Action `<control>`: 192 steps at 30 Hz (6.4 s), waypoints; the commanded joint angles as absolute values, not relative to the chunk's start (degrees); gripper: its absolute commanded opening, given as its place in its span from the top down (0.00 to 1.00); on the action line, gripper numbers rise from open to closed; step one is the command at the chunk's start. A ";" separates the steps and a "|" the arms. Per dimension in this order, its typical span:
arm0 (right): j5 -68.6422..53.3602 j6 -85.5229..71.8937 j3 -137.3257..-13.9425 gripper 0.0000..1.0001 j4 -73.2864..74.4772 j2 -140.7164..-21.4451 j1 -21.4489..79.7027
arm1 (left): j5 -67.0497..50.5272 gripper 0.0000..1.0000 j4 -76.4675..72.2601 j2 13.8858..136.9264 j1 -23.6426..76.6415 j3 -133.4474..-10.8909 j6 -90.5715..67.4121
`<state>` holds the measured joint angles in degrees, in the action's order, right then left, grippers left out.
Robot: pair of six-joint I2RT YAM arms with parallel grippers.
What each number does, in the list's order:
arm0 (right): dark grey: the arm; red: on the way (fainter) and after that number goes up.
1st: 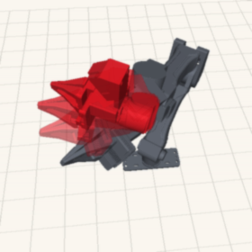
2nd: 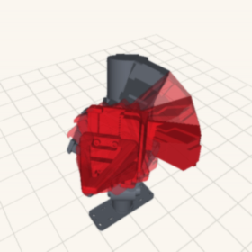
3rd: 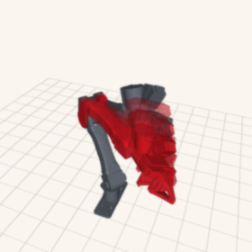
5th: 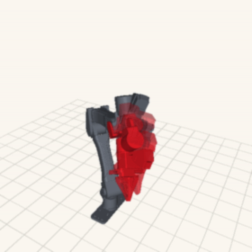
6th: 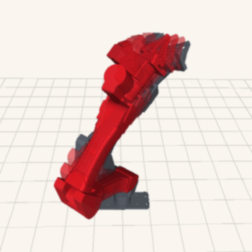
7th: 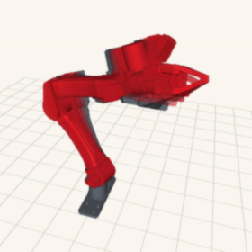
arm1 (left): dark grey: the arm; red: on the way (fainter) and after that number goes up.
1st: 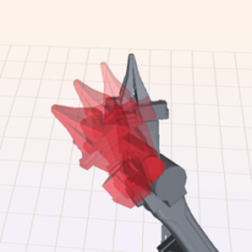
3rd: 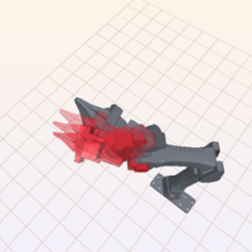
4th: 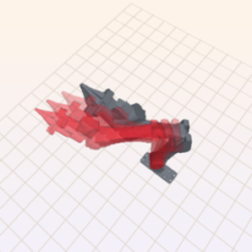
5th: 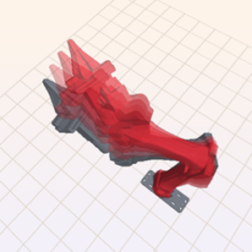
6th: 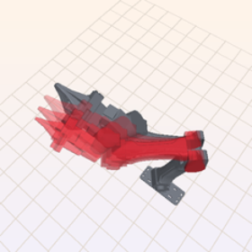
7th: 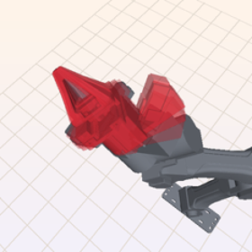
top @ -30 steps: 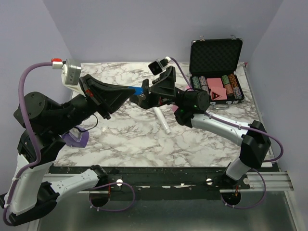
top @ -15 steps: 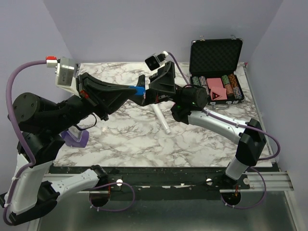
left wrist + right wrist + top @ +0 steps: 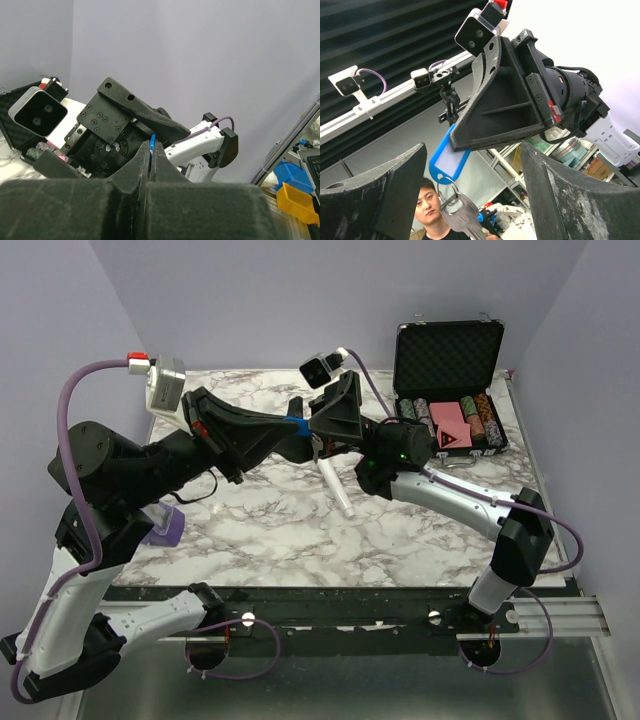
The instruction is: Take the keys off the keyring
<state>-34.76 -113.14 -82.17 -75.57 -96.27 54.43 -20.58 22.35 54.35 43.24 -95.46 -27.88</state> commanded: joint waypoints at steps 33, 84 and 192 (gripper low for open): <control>-35.42 -112.85 -81.04 0.39 -102.30 -94.13 55.02 | -16.61 1.00 24.96 48.08 40.43 -91.58 -22.85; -34.89 -112.06 -81.56 0.69 -101.60 -97.21 56.86 | -14.59 1.00 26.63 45.09 40.17 -92.72 -22.41; -34.45 -111.80 -84.29 0.79 -100.90 -100.55 58.18 | -12.57 1.00 30.50 43.24 40.25 -93.16 -20.48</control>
